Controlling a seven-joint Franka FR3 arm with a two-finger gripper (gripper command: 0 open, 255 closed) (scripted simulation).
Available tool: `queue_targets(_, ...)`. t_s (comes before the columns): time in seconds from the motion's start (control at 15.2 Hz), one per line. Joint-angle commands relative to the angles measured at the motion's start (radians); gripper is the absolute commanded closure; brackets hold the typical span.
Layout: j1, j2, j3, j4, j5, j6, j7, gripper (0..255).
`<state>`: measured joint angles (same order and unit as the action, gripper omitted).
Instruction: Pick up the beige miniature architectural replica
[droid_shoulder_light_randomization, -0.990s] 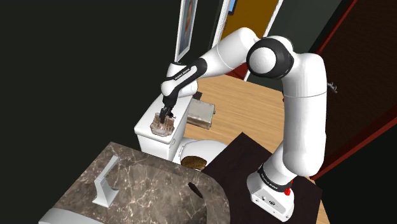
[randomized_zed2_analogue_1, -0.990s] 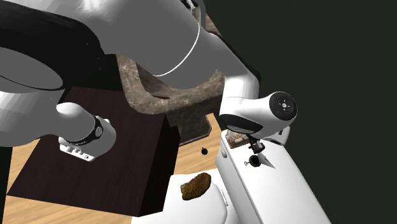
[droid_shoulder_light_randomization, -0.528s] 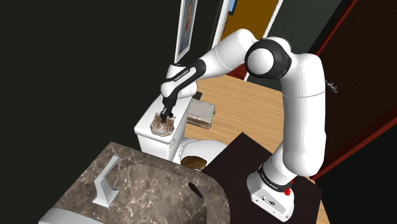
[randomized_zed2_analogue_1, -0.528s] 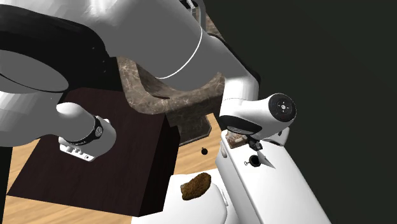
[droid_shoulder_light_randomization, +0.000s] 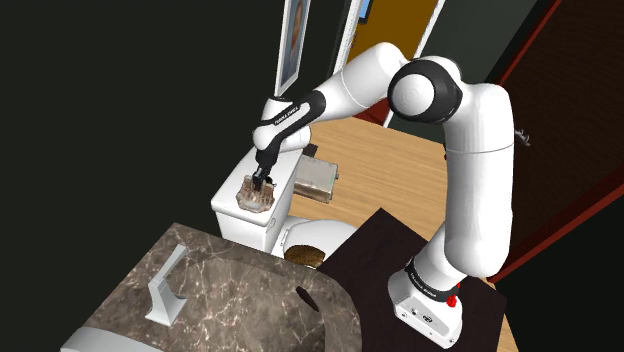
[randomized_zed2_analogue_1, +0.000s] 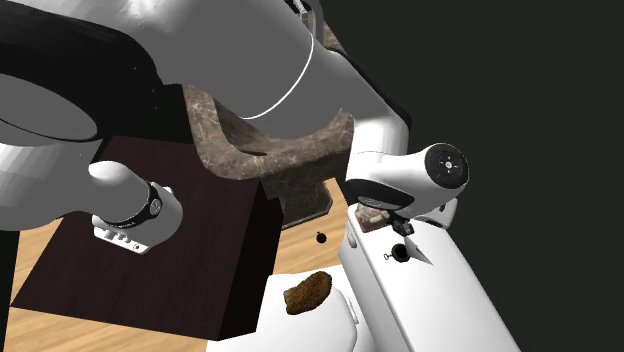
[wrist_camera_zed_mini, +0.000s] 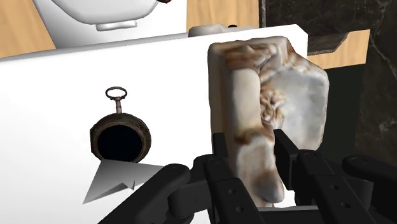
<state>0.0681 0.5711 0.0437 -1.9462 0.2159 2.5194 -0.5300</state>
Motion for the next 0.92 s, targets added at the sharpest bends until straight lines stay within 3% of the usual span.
queue_targets(0.0, 0.001, -0.024, -0.001, -0.006, -0.002, -0.017, 0.004, 255)
queue_targets(0.86, 0.005, -0.135, -0.01, -0.009, -0.017, -0.125, 0.028, 255)
